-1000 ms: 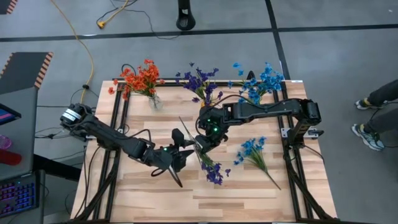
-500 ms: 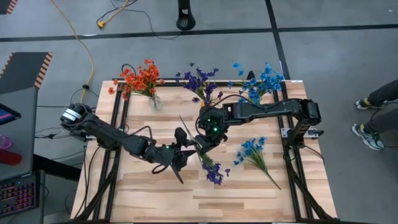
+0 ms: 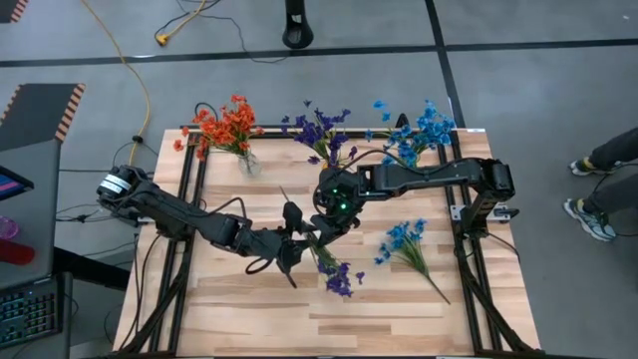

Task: Sort flowers into vase by color
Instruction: Put the purple flower into the orange vase

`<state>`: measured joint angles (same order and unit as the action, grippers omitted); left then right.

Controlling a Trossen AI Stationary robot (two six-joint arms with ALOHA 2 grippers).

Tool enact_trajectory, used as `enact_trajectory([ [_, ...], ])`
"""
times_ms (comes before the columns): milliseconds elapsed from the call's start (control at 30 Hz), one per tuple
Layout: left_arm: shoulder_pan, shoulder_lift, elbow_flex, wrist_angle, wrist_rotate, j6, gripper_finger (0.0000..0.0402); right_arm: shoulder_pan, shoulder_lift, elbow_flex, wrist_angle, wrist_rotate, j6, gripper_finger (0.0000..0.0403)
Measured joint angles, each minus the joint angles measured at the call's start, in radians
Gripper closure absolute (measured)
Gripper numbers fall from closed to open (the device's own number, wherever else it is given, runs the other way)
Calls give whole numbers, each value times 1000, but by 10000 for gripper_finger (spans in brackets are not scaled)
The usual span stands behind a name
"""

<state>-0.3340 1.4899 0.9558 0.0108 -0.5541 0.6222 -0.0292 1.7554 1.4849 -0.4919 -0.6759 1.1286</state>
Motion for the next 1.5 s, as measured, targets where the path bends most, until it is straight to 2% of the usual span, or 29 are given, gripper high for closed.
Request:
enact_trajectory([
  [133, 0, 0, 0, 0, 0, -12, 239, 0, 0, 0, 0, 0, 0, 374],
  [267, 0, 0, 0, 1, 0, -34, 277, 0, 0, 0, 0, 0, -1, 374],
  [500, 0, 0, 0, 0, 0, -41, 346, 0, 0, 0, 0, 15, -6, 358],
  [700, -1, 0, -1, -1, 1, -41, 384, 0, -1, 0, 0, 16, -40, 346],
  [900, -1, 1, -1, -1, 0, -43, 389, 1, -1, 0, 0, 20, -73, 322],
  [1100, -1, 1, -1, 0, 0, -47, 389, 2, -1, 0, 0, 23, -74, 277],
  [1300, -1, 1, -1, -18, -1, -114, 389, -8, -6, 0, 0, 8, -109, 245],
  [1500, 0, -6, -1, -18, -31, -194, 388, -10, -88, -1, -8, 115, -271, 241],
])
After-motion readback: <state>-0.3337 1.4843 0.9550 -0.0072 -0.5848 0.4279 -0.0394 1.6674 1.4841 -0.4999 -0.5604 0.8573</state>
